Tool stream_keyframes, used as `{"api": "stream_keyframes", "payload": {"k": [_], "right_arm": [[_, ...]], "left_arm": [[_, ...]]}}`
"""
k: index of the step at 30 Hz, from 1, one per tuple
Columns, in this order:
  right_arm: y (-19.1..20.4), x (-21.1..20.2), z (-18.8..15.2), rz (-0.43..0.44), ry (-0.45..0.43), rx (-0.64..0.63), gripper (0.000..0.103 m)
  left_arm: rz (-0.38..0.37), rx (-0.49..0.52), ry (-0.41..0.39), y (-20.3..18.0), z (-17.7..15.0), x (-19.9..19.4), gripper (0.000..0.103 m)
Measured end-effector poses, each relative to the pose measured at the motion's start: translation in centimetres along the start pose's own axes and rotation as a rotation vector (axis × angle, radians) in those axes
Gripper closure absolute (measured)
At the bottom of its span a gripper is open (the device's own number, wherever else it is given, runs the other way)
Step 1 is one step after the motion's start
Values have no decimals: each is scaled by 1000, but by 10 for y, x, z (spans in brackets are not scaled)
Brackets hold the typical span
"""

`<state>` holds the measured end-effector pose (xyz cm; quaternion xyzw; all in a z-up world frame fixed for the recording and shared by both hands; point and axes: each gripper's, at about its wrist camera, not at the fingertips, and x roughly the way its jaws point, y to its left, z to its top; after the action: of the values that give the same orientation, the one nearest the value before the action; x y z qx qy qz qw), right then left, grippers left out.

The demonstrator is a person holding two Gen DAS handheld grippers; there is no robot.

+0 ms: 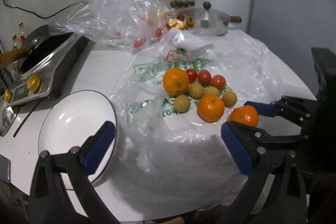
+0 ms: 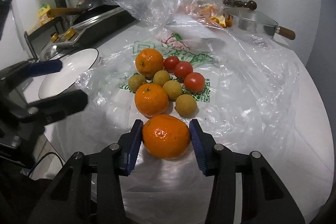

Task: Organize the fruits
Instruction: 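Grasp a mandarin with the right tool while the left tool grasps another mandarin, then carry the mandarins to the white plate with both tools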

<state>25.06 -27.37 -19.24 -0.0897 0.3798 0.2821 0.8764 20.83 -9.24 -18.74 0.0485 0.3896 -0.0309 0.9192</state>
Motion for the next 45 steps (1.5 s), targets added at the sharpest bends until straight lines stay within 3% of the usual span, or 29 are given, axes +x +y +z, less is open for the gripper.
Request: {"api": "stream_keyframes", "payload": {"k": [4, 13, 20, 25, 26, 27, 29, 35, 39, 45], "right_arm": [[-9, -8, 4, 43, -4, -3, 56], [-40, -32, 12, 13, -72, 24, 56], [-52, -33, 10, 19, -76, 45, 56], [-60, -32, 8, 17, -78, 57, 56], [-61, -32, 8, 15, -79, 60, 56], [-63, -31, 8, 14, -79, 62, 56], [-65, -31, 7, 10, -78, 66, 56], [-67, -31, 4, 3, -73, 73, 56], [-68, -32, 2, -7, -67, 78, 56], [-65, -34, 4, -25, -71, 73, 56]], "left_arm": [[2, 20, 8, -10, 6, 5, 2], [-24, 57, 41, -32, 14, 25, 3], [-45, 70, 94, -40, 17, 48, 13], [-71, 87, 110, -47, 19, 57, 14], [-73, 96, 112, -50, 19, 59, 20], [-80, 103, 119, -52, 19, 61, 32], [-92, 119, 136, -56, 19, 66, 38], [-80, 149, 128, -64, 20, 69, 38], [-96, 162, 125, -65, 19, 69, 56], [-107, 157, 116, -60, 18, 65, 60]]}}
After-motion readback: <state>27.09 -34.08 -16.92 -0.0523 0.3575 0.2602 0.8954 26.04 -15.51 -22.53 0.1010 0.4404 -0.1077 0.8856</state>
